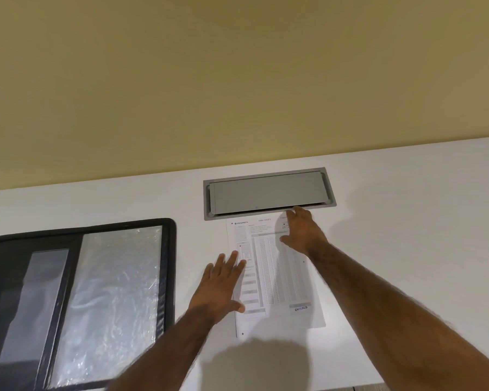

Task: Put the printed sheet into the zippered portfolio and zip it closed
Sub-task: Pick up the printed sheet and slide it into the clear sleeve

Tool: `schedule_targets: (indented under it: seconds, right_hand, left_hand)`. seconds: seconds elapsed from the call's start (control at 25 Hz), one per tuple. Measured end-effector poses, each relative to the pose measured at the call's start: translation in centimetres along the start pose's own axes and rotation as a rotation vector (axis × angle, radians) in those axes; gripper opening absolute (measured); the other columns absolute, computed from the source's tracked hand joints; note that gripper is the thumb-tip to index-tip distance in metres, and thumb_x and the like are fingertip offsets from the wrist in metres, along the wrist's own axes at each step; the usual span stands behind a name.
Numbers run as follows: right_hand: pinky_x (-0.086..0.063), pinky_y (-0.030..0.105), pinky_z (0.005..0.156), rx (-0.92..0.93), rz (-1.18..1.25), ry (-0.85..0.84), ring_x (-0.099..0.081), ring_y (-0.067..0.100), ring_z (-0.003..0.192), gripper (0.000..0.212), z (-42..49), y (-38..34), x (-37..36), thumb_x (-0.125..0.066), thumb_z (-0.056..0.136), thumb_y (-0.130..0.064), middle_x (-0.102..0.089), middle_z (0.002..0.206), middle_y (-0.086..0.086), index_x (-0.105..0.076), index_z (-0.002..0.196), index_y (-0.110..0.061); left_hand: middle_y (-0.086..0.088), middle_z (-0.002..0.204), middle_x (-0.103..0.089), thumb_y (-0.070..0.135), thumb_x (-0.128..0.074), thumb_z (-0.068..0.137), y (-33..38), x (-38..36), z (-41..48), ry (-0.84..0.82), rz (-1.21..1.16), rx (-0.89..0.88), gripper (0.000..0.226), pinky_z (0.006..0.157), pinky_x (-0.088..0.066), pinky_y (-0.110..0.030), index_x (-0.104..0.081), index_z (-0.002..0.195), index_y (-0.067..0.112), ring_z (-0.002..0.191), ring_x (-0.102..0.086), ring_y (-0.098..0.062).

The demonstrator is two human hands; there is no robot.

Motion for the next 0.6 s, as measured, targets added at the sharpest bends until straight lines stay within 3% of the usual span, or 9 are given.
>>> schedule_targets:
  seconds: [0.44,0.6]
  right_hand:
    - [-0.047,0.042,0.101,0.009,-0.060,0.048,-0.047,0.025,0.122,0.072,-0.7,-1.1,0.4,-0.072,0.081,-0.045,-0.050,0.136,0.007,-0.042,0.139,-0.016]
    - [-0.044,0.041,0.103,-0.062,0.169,-0.002,-0.047,0.025,0.126,0.075,-0.8,-2.0,-0.3,-0.072,0.079,-0.053,-0.050,0.140,0.006,-0.045,0.139,-0.018]
  left_hand:
    - [0.003,0.158,0.036,0.060,-0.061,0.087,0.2,-0.9,-0.7,-0.004,0.029,0.021,0.109,0.118,0.019,-0.046,0.018,0.156,0.029,0.147,0.032,-0.025]
    - [0.002,0.159,0.034,0.062,-0.061,0.086,0.2,-1.0,-0.7,-0.002,0.042,0.025,0.110,0.120,0.016,-0.049,0.016,0.157,0.028,0.148,0.030,-0.026]
Point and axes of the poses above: each hand's wrist, its own z-axis towards the middle knuckle, its own x-axis out of the back of the hand, y = z × x, the point moved 1 cm from there along z, towards the middle knuckle
